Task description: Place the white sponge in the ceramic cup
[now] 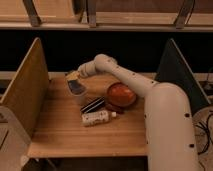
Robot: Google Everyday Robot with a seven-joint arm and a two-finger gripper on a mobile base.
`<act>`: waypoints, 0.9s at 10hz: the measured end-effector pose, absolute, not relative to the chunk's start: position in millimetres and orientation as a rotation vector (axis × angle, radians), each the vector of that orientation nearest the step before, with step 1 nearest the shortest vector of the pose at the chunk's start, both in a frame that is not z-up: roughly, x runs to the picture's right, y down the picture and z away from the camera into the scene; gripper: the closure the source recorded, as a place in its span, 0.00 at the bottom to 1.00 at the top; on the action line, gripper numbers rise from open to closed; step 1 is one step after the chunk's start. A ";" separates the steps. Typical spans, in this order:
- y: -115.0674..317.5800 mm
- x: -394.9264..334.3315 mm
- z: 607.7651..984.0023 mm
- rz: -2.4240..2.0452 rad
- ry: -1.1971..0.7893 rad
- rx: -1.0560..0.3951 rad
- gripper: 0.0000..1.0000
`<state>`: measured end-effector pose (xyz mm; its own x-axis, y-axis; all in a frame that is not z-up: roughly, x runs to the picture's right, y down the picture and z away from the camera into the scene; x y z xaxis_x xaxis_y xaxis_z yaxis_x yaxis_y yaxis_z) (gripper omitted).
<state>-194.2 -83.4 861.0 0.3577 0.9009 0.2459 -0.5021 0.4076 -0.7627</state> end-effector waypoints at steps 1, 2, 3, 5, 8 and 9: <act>-83.4 -194.2 861.0 0.990 -0.729 -0.644 0.20; -83.3 -194.3 861.0 0.990 -0.729 -0.644 0.20; -83.3 -194.3 861.0 0.990 -0.729 -0.644 0.20; -83.4 -194.3 860.9 0.990 -0.729 -0.644 0.20; -82.5 -194.4 861.7 0.991 -0.729 -0.645 0.20; -82.7 -194.3 861.5 0.991 -0.729 -0.645 0.20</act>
